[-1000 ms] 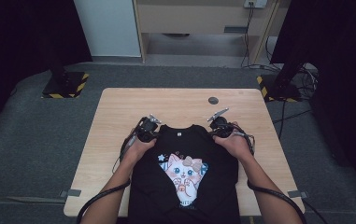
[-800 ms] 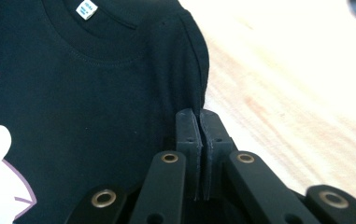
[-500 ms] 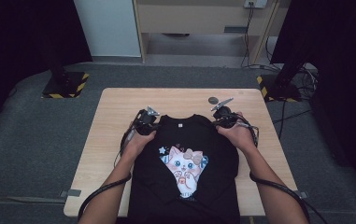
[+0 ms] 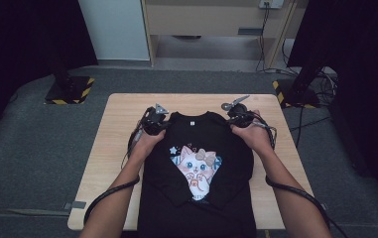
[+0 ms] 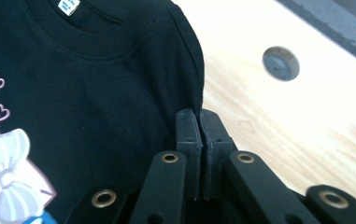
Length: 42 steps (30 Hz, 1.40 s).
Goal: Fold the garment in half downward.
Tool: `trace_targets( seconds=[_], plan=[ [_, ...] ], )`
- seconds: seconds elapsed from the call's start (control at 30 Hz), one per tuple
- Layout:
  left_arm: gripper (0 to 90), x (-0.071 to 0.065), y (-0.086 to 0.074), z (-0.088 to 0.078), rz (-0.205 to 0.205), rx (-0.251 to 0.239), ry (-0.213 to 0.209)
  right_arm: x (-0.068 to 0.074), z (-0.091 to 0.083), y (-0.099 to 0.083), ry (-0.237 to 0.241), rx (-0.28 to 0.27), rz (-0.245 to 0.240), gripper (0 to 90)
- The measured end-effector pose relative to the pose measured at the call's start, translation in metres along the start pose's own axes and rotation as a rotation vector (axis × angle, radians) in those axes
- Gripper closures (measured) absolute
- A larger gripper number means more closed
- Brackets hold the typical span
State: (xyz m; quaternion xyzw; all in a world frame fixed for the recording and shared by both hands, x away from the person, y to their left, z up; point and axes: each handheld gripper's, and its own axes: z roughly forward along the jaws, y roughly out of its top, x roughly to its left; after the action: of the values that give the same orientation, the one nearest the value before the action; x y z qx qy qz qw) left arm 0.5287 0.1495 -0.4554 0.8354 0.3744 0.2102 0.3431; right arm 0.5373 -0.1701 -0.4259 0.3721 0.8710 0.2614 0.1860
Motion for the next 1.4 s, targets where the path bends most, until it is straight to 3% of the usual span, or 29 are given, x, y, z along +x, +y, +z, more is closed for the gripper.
trace_targets(
  seconds=[0.3,0.63,0.8,1.13,1.3,1.4],
  plan=[
    [86.3,0.008,0.024,-0.001,0.012,-0.030,0.043,-0.004,-0.010,0.023,-0.051,-0.028,0.003,87.9],
    [86.0,0.018,0.046,0.004,0.029,-0.043,0.054,-0.015,-0.014,0.024,-0.093,-0.085,0.063,88.0],
    [86.0,0.019,0.054,0.005,0.043,-0.055,0.061,-0.020,-0.016,0.027,-0.098,-0.094,0.061,88.0],
    [86.1,0.022,0.049,-0.004,0.042,-0.064,0.079,-0.015,-0.019,0.032,-0.094,-0.120,0.047,88.0],
    [86.0,0.013,0.043,-0.015,0.059,-0.072,0.078,-0.008,-0.028,0.029,-0.091,-0.123,0.038,88.0],
    [86.0,0.010,0.038,-0.020,0.046,-0.080,0.076,-0.002,-0.030,0.024,-0.073,-0.127,0.044,88.0]
  ],
)
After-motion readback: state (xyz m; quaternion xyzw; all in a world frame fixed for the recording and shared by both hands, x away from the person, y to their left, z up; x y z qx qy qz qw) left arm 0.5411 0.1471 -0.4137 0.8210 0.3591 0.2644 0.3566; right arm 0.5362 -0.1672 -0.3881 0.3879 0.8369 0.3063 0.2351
